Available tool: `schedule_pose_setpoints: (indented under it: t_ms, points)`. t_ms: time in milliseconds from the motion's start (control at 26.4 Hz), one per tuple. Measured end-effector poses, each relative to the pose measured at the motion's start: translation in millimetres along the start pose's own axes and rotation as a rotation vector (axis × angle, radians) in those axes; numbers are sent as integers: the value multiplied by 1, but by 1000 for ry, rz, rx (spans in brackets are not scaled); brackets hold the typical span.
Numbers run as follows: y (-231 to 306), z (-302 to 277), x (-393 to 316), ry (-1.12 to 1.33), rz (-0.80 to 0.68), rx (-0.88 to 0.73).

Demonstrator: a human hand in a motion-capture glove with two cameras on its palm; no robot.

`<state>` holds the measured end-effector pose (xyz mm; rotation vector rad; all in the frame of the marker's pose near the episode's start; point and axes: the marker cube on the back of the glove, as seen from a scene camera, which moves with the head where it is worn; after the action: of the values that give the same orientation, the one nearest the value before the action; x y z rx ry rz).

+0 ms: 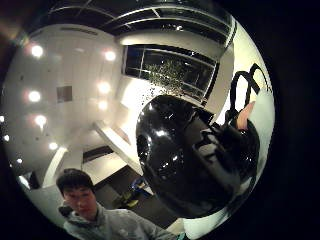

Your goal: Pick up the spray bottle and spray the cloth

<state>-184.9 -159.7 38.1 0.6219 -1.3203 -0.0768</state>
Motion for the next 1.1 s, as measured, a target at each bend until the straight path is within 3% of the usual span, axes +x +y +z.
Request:
schedule_pose_setpoints:
  t_ms: [455, 910, 1100]
  points:
    - [15, 60, 73, 77, 72, -114]
    - [43, 49, 69, 165, 96, -523]
    - [35, 33, 57, 185, 47, -466]
